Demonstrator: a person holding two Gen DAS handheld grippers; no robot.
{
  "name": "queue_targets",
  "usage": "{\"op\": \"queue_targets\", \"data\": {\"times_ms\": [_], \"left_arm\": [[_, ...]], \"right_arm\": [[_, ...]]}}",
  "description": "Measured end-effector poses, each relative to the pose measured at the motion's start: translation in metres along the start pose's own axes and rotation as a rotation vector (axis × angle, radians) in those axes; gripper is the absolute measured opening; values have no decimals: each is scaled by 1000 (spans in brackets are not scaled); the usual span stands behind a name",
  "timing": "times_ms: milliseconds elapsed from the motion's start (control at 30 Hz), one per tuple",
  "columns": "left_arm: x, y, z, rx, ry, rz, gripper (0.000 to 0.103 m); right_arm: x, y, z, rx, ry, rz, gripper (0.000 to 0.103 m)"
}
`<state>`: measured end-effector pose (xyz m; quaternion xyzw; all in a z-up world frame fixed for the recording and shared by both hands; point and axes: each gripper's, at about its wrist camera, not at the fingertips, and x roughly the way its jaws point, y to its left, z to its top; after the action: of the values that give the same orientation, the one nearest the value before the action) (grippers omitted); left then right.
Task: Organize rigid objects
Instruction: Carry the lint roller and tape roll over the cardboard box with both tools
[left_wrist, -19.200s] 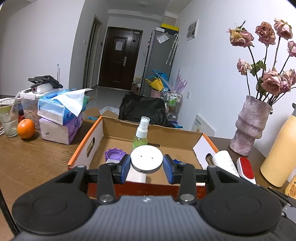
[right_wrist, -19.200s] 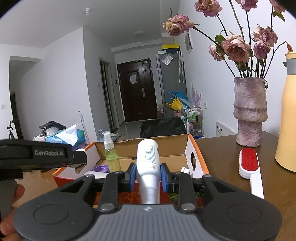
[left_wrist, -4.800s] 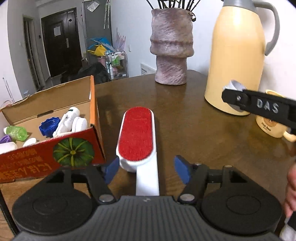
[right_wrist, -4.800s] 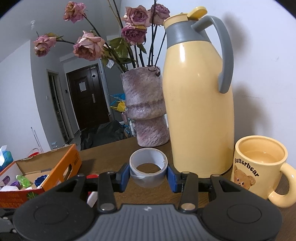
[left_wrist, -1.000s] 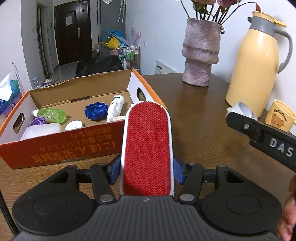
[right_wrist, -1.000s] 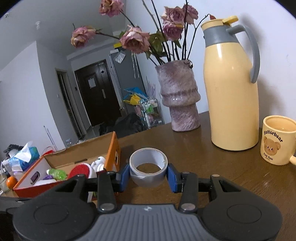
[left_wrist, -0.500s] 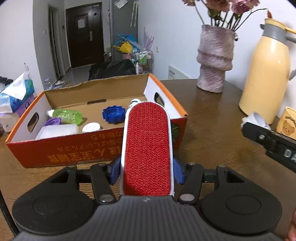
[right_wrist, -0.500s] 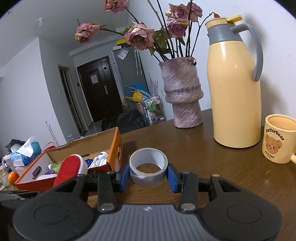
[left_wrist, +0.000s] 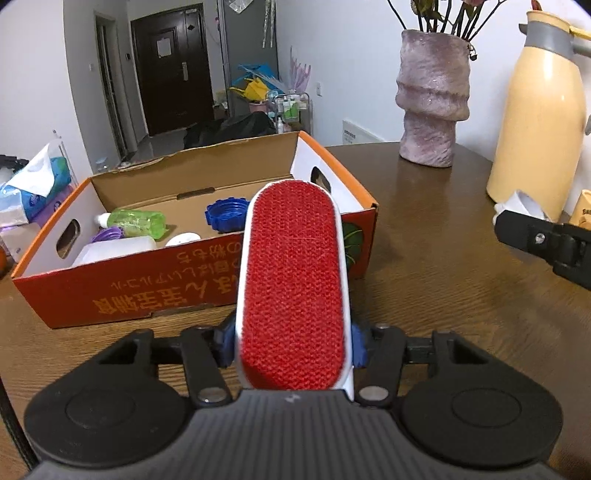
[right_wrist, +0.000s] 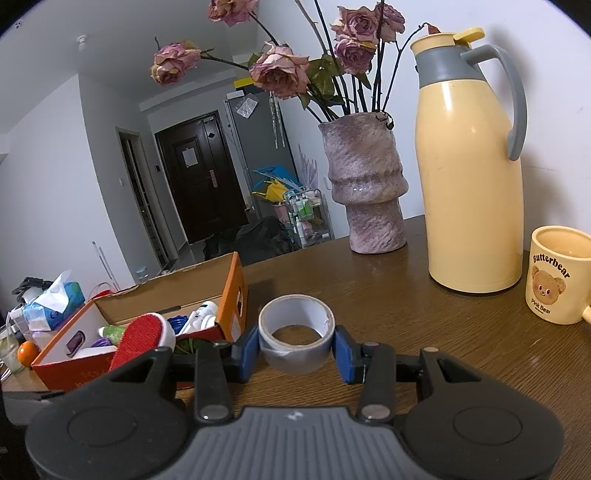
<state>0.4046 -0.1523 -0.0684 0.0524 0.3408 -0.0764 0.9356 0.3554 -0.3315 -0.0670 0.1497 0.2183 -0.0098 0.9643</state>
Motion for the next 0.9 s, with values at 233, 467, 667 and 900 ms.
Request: {"op": "queue_targets", "data": {"times_ms": [233, 467, 667, 900], "left_arm": [[-17, 7, 6, -7, -17, -18, 57], [-33, 30, 19, -31, -24, -10, 57], [-43, 57, 32, -66, -47, 15, 57], [-45, 86, 41, -127, -73, 22, 57]], "right_arm": [[1, 3, 0, -5, 6, -1, 42], [2, 21, 2, -23, 8, 35, 42], [9, 48, 5, -42, 10, 75, 42], [23, 77, 8, -63, 9, 101, 42]]}}
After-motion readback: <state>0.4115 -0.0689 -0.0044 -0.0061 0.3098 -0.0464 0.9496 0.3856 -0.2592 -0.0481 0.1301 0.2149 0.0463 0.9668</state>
